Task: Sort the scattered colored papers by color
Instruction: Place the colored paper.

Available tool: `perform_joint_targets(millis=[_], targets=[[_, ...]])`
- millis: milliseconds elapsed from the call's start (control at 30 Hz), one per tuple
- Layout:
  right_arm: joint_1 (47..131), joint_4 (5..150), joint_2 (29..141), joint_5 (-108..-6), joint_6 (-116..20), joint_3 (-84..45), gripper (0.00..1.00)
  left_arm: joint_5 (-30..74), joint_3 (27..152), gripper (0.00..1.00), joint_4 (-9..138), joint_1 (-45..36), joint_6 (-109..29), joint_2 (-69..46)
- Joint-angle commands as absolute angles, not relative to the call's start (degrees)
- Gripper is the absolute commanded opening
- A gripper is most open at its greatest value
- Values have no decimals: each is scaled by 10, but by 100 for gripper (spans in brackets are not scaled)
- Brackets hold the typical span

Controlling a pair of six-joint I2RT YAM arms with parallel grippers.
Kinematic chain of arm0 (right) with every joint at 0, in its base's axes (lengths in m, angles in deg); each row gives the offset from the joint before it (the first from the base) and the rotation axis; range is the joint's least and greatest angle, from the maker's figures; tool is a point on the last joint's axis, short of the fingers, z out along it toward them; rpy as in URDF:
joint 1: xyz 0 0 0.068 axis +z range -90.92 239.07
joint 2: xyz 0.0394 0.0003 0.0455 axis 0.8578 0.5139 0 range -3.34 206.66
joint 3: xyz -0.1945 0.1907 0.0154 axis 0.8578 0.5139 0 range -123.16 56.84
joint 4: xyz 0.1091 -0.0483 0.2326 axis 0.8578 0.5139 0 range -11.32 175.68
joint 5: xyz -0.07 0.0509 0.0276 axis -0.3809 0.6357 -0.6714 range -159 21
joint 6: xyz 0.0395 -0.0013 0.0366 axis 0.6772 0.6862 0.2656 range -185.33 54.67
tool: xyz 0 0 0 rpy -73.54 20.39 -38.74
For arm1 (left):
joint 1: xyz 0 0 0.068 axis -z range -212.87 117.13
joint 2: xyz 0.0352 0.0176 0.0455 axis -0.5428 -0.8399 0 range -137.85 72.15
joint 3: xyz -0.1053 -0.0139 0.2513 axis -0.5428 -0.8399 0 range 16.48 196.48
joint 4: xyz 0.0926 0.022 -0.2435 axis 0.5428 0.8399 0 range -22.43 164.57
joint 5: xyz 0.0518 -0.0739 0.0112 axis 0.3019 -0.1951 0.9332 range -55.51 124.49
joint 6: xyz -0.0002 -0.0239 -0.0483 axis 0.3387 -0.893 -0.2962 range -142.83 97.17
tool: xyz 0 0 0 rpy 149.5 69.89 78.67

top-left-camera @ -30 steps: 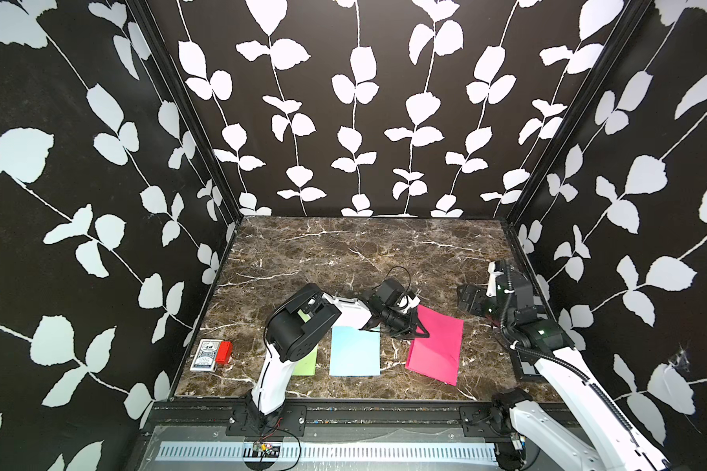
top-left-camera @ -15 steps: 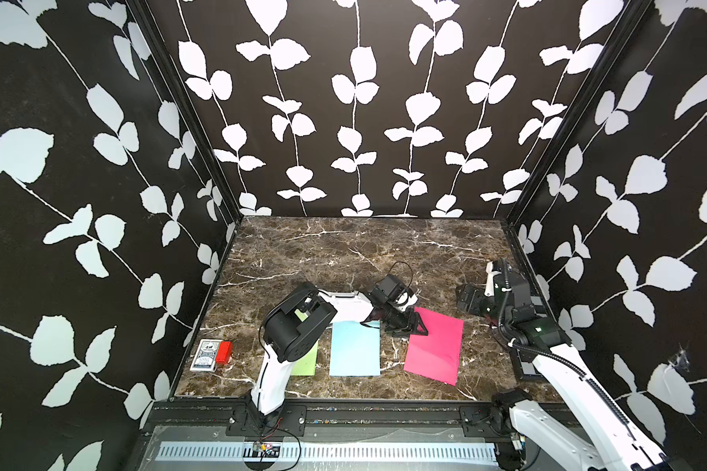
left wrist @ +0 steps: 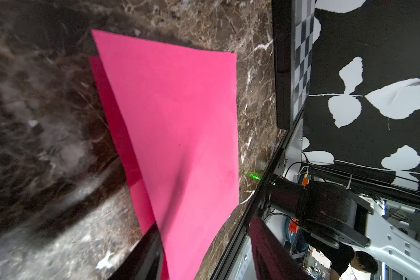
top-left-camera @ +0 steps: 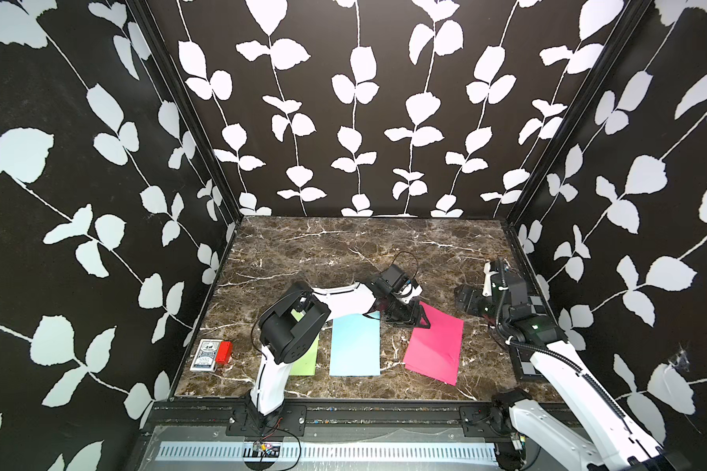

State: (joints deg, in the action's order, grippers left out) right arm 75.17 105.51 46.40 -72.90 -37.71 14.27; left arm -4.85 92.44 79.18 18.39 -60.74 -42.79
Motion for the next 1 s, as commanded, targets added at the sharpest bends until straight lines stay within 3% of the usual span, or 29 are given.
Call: perform_joint_targets(millis=[0, 667, 900, 967], targets=[[750, 1034, 464, -732, -379, 156, 94, -48, 925, 58, 804, 181, -594, -425], [750, 1023, 481, -720, -371, 165, 94, -38, 924, 64, 799, 181, -588, -438], [750, 1018, 486, -714, -369, 167, 94, 70, 940, 88, 893, 180, -531, -419], [750, 1014, 491, -711, -368, 169, 95, 87, 940, 99, 900, 180, -526, -412]])
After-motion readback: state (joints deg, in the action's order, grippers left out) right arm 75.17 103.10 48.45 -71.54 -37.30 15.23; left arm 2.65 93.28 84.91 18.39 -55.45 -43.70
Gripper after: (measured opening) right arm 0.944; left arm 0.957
